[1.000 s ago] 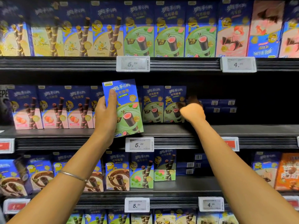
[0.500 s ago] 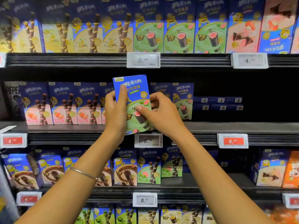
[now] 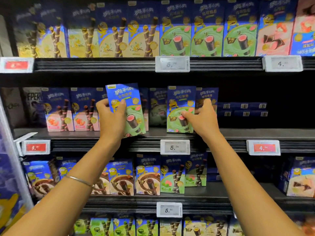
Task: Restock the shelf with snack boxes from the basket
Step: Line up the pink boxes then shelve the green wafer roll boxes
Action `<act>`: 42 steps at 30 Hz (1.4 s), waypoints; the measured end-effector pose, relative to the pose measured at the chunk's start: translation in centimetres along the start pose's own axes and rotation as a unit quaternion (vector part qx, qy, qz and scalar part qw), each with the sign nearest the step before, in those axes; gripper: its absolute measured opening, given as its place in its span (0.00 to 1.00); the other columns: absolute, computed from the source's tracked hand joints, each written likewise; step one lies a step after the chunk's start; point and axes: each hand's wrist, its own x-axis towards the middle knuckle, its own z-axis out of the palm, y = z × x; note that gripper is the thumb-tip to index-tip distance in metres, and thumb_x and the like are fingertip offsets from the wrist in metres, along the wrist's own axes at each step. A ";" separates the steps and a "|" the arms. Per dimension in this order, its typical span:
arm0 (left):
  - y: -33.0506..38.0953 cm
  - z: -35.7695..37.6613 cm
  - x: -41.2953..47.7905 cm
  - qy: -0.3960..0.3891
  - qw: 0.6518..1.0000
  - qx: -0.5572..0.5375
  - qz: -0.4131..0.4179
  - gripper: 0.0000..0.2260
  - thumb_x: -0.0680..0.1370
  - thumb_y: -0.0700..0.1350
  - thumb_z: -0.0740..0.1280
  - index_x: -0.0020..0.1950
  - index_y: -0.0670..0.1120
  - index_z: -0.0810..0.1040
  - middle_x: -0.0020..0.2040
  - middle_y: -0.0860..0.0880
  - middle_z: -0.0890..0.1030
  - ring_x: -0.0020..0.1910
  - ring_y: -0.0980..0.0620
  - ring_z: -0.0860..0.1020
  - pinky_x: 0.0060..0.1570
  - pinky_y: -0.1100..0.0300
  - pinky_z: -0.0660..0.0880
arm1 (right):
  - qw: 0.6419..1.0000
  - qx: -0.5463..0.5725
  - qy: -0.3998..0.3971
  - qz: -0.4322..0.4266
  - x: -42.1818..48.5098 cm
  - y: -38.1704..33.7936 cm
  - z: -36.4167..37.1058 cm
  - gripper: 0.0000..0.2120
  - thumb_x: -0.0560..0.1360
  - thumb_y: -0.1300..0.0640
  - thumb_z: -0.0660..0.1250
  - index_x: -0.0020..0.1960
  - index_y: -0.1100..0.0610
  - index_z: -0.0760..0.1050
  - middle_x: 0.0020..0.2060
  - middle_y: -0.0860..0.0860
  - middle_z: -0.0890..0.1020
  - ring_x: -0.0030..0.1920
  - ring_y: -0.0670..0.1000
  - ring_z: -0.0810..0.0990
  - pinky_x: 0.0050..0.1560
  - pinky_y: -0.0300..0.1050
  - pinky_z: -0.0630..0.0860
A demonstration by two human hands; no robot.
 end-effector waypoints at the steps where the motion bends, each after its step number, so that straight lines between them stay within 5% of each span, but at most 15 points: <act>1: -0.1 -0.2 0.2 -0.001 1.000 0.001 -0.003 0.13 0.85 0.45 0.68 0.65 0.47 0.66 0.55 0.54 0.78 0.37 0.72 0.80 0.35 0.71 0.76 | 1.000 -0.011 0.005 0.003 0.2 0.1 0.5 0.22 0.73 0.50 0.76 0.56 0.58 0.68 0.47 0.54 0.79 0.46 0.55 0.79 0.43 0.54 0.77; 5: -0.1 -0.5 0.7 -0.011 1.000 -0.011 -0.004 0.13 0.85 0.44 0.68 0.64 0.47 0.65 0.55 0.54 0.79 0.39 0.71 0.82 0.34 0.71 0.77 | 0.998 -0.069 0.013 0.002 0.6 -0.1 2.8 0.19 0.74 0.49 0.74 0.52 0.58 0.67 0.44 0.52 0.76 0.40 0.51 0.75 0.34 0.49 0.71; 13: 0.2 -0.8 0.1 -0.024 0.999 -0.043 -0.012 0.13 0.85 0.42 0.67 0.65 0.46 0.65 0.53 0.55 0.80 0.37 0.71 0.82 0.32 0.74 0.75 | 0.984 -0.175 -0.015 0.004 1.4 -1.5 5.7 0.12 0.78 0.54 0.69 0.51 0.57 0.66 0.56 0.60 0.76 0.52 0.63 0.77 0.47 0.55 0.77; 24: 0.4 -0.7 -0.1 -0.043 0.998 -0.052 -0.015 0.11 0.86 0.42 0.67 0.65 0.45 0.68 0.53 0.55 0.79 0.38 0.72 0.81 0.33 0.74 0.75 | 0.986 -0.163 -0.025 0.025 2.0 -2.1 7.0 0.13 0.77 0.55 0.70 0.57 0.62 0.76 0.56 0.61 0.80 0.54 0.65 0.80 0.47 0.52 0.77; 36: 1.0 0.2 -0.9 -0.060 0.996 -0.058 -0.018 0.10 0.86 0.43 0.67 0.63 0.46 0.68 0.52 0.55 0.79 0.38 0.70 0.82 0.34 0.73 0.76 | 0.990 -0.133 -0.035 0.024 1.7 -2.5 7.1 0.18 0.75 0.56 0.74 0.60 0.61 0.75 0.57 0.60 0.80 0.56 0.63 0.80 0.55 0.57 0.81; 42: 1.5 0.7 -1.4 -0.059 0.997 -0.055 -0.015 0.10 0.86 0.43 0.67 0.63 0.46 0.69 0.53 0.55 0.79 0.40 0.69 0.82 0.35 0.72 0.76 | 0.995 -0.096 -0.015 0.018 1.1 -1.7 5.3 0.14 0.76 0.58 0.72 0.55 0.62 0.69 0.53 0.59 0.78 0.49 0.58 0.77 0.42 0.49 0.73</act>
